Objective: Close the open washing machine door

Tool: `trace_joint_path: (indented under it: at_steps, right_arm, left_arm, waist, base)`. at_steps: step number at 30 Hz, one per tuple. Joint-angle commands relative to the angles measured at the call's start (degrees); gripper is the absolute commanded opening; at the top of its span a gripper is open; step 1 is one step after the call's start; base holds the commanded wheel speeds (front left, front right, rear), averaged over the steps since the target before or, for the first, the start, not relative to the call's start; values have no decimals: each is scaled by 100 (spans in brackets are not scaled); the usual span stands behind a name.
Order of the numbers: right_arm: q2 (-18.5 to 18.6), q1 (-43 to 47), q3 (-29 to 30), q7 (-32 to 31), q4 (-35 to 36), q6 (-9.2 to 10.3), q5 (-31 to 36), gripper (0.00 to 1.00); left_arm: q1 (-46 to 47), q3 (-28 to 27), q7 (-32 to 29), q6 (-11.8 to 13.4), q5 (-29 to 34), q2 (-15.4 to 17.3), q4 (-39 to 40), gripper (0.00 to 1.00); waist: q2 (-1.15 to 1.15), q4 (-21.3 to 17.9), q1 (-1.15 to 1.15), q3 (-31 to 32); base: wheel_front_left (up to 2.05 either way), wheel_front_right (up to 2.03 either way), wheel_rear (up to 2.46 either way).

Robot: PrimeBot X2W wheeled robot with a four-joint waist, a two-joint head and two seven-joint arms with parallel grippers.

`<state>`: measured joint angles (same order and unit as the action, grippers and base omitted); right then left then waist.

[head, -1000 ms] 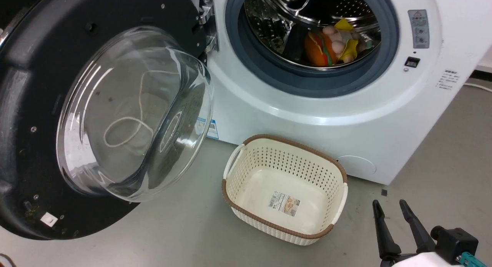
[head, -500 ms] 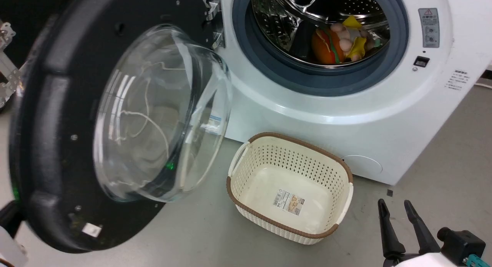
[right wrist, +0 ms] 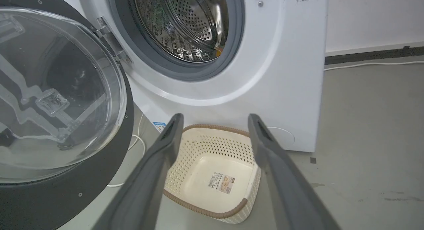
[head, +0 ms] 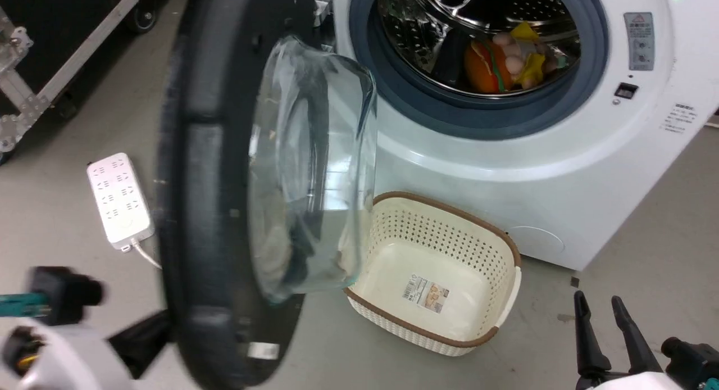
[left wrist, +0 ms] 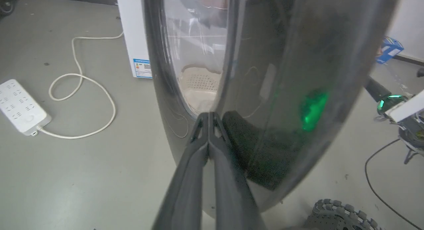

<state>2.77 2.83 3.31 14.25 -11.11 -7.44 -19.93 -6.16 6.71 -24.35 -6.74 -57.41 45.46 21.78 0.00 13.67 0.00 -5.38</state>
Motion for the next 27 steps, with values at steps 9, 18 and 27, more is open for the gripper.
trace_joint_path:
  at_steps: [9, 18, 27]
  right_arm:
    - [10, -91, 87, 74, -84, -5, -118, 100]
    - [10, -130, 111, 74, -69, -5, -197, 100]
    - [10, -166, 112, 74, -42, -5, -255, 100]
  left_arm:
    - [1072, 1677, 39, -74, -76, -53, 376, 0]
    - [2027, 2594, 737, -74, 118, -870, -371, 0]
    - [2874, 3004, 1381, -60, 493, -1689, -1590, 0]
  waist:
    - [0, -509, 0, -62]
    - [0, -1172, 0, -171]
    - [0, -1845, 0, -248]
  base:
    - [0, 0, 0]
    - [0, 0, 0]
    - [0, 0, 0]
